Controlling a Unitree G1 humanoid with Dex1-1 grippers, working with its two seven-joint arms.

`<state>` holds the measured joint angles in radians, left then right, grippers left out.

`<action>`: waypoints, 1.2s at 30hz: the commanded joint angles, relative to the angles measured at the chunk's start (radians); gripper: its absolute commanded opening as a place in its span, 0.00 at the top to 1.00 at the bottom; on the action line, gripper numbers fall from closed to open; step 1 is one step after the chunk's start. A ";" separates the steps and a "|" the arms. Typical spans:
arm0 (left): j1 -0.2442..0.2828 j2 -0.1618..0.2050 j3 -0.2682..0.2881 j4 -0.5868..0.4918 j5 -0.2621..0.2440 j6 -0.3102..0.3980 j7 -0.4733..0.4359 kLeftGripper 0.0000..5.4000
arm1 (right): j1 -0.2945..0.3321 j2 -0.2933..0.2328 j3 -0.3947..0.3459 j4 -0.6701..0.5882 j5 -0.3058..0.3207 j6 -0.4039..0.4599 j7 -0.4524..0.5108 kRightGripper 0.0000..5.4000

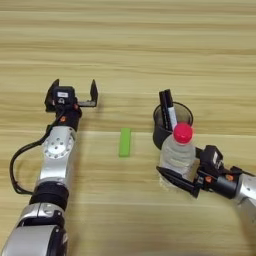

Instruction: Move the objects on the table

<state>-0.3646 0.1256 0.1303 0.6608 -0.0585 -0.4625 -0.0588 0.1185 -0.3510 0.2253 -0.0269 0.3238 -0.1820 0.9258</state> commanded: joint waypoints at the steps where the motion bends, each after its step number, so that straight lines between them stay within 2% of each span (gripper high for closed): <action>1: -0.003 -0.005 -0.007 0.001 0.012 0.014 0.007 0.00 | 0.027 -0.026 -0.029 -0.055 0.027 0.005 0.010 0.40; 9: -0.005 -0.005 -0.007 0.001 0.012 0.015 0.008 0.00 | 0.097 -0.065 -0.087 -0.107 0.036 -0.013 -0.001 0.41; 12: -0.005 -0.005 -0.007 0.002 0.012 0.014 0.008 0.00 | 0.101 -0.076 -0.140 -0.087 0.037 -0.024 -0.017 0.41; 18: -0.004 -0.004 -0.006 0.003 0.012 0.014 0.007 0.00 | 0.039 -0.086 -0.263 0.039 0.041 -0.054 -0.060 0.42; 24: -0.005 -0.003 -0.005 0.003 0.012 0.014 0.006 0.00 | -0.021 -0.088 -0.315 0.170 0.010 -0.110 -0.085 0.42; 30: -0.006 -0.002 -0.005 0.007 0.012 0.013 0.004 0.00 | -0.098 -0.068 -0.314 0.316 -0.059 -0.195 -0.138 0.42; 36: -0.004 -0.001 -0.004 0.005 0.011 0.013 0.003 0.00 | -0.172 -0.031 -0.294 0.418 -0.075 -0.228 -0.155 0.42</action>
<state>-0.3650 0.1238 0.1308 0.6620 -0.0529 -0.4611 -0.0554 -0.0253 -0.4018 -0.0834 0.3366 0.2765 -0.4062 0.7844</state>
